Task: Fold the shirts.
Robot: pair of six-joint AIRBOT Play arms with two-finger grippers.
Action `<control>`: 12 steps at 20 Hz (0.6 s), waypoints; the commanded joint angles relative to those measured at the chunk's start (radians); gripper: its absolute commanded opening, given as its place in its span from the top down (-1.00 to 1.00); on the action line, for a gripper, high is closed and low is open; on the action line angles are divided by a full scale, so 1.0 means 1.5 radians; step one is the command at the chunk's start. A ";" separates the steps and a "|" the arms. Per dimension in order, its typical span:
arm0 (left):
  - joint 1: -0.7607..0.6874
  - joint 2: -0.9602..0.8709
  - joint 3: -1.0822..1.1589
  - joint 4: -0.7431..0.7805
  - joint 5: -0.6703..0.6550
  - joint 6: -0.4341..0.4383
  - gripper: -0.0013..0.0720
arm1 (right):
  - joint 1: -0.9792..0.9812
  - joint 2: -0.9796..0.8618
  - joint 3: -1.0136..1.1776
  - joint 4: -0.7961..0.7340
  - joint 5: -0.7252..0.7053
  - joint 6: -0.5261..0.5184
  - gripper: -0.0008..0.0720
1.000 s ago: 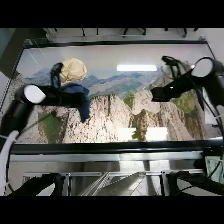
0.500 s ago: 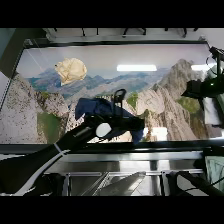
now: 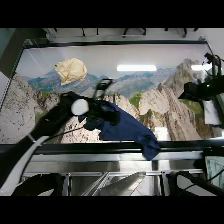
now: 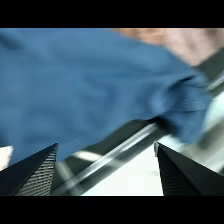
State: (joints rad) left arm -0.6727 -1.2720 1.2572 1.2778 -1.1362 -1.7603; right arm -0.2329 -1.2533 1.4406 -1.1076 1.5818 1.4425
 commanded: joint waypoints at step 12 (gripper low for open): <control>0.386 -0.127 -0.220 -0.103 0.038 0.450 -0.86 | 0.123 -0.033 -0.037 0.116 0.014 0.049 -0.07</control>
State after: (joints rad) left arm -0.1013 -1.3643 0.9058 1.1324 -1.1259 -1.2022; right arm -0.0860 -1.3151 1.3872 -0.9493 1.6043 1.4746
